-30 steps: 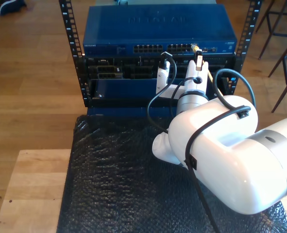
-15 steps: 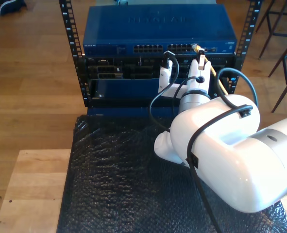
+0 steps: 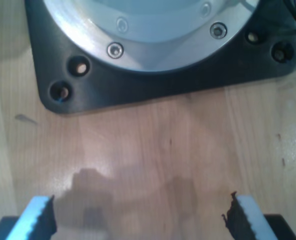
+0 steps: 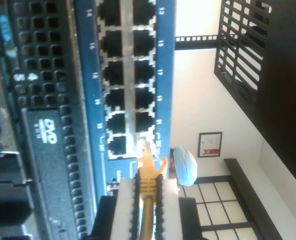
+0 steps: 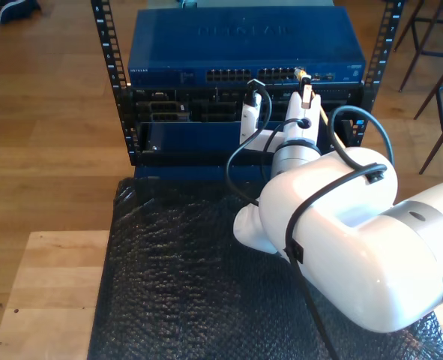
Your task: Grab the cable and plug it in
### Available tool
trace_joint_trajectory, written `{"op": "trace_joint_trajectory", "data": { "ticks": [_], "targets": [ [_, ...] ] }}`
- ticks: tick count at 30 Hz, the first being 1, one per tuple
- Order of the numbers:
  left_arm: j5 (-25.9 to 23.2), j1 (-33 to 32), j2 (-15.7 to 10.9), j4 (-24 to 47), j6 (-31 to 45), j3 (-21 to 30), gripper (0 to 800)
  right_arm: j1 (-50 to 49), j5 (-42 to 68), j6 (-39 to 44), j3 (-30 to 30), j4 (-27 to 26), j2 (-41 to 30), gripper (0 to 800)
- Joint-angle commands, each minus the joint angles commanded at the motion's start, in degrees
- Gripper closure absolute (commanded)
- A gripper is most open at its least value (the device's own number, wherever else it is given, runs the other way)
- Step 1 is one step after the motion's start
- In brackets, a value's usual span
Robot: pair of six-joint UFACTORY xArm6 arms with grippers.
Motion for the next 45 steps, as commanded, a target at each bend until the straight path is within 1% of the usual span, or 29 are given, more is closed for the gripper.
{"op": "trace_joint_trajectory", "data": {
  "ticks": [37,45],
  "targets": [
    [0.00,0.00,0.00,0.00,0.09,-0.09,1,0.70,0.26,-0.09,-0.70,0.09,0.00,800],
    [0.00,0.00,0.00,0.00,0.09,0.00,1,0.70,0.26,0.00,-0.70,1.05,0.18,800]
  ]
}}
